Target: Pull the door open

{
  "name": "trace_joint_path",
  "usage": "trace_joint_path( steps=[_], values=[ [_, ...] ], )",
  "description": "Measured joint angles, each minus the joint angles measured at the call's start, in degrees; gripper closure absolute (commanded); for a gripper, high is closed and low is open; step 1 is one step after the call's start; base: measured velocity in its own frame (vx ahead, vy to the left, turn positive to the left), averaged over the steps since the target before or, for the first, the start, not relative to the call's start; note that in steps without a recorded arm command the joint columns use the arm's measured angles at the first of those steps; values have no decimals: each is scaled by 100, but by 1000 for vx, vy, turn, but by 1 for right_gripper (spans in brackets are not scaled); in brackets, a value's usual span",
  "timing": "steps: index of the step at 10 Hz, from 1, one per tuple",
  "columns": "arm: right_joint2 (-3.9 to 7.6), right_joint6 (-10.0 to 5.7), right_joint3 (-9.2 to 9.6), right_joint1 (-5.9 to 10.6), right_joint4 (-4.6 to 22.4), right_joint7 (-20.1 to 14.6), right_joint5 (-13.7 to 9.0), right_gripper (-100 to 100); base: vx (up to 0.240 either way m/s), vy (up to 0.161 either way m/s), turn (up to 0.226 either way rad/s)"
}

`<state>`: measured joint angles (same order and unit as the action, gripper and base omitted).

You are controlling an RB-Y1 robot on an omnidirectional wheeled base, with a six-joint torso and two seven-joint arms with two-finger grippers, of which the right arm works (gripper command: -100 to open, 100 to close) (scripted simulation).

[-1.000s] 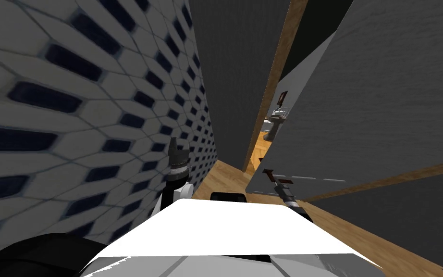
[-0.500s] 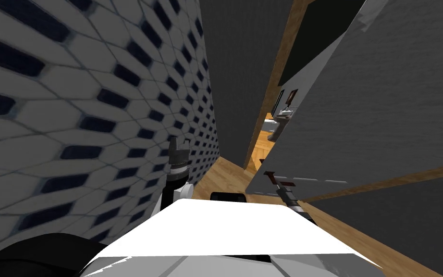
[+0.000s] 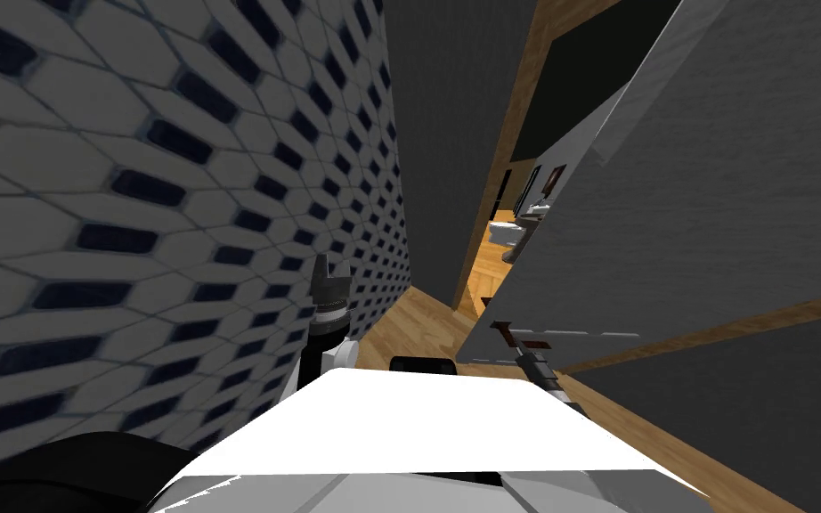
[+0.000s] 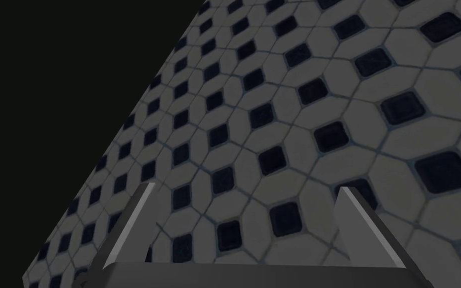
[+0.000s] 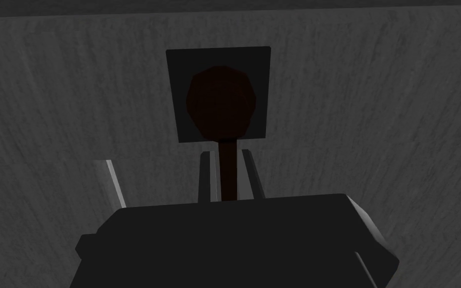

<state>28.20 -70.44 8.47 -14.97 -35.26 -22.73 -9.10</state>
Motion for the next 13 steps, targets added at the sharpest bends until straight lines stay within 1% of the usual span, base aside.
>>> trace_joint_path(
  steps=[2,4,9,10,11,13],
  values=[
    [17,-60,16,41,50,-21,1,100,-199,-70,120],
    [37,-100,41,34,68,-39,6,100,-210,-57,170],
    [85,-280,113,93,279,-111,22,100,-195,-61,139],
    [91,-313,124,98,308,-118,25,100,-77,-19,32],
    [84,-313,134,95,315,-118,32,100,-115,-34,159],
    [101,-362,139,129,380,-134,28,100,-201,-59,152]
  ],
)
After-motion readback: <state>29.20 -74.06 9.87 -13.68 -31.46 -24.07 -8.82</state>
